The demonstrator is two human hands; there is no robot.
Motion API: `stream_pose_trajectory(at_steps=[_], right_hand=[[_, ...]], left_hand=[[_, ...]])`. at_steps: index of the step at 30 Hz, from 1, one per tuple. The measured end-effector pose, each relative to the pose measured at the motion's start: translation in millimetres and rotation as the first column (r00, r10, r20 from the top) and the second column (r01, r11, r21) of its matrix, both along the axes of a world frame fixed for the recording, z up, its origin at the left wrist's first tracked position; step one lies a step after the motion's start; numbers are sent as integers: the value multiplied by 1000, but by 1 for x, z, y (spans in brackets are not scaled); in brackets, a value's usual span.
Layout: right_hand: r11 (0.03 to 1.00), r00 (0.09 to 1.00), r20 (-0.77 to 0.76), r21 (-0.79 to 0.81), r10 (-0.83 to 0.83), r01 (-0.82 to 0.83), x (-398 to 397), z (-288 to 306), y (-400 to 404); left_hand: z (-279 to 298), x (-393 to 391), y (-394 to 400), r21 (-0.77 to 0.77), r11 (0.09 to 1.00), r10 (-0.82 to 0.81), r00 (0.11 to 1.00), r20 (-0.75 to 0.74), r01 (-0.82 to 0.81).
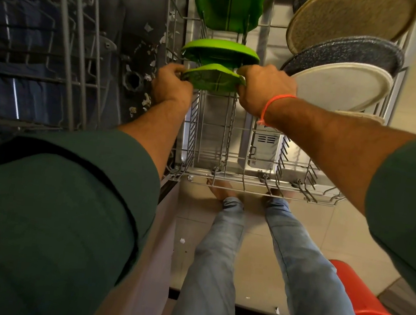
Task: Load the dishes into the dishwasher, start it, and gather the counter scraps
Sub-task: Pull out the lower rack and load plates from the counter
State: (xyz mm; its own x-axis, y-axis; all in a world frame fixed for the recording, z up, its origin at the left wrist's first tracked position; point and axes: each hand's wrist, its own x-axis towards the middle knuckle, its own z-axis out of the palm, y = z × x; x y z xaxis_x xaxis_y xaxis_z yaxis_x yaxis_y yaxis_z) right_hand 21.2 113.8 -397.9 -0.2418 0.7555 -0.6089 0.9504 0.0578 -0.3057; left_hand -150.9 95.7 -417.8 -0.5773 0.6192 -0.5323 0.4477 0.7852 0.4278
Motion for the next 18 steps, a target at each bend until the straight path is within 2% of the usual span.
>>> stream_pose_trajectory(at_steps=[10, 18], right_hand=[[998, 997, -52, 0, -56, 56, 6, 2, -10], [991, 994, -54, 80, -99, 104, 16, 23, -26]], left_hand=[[12, 14, -12, 54, 999, 2, 999, 33, -3], [33, 31, -38, 100, 987, 112, 985, 130, -125]])
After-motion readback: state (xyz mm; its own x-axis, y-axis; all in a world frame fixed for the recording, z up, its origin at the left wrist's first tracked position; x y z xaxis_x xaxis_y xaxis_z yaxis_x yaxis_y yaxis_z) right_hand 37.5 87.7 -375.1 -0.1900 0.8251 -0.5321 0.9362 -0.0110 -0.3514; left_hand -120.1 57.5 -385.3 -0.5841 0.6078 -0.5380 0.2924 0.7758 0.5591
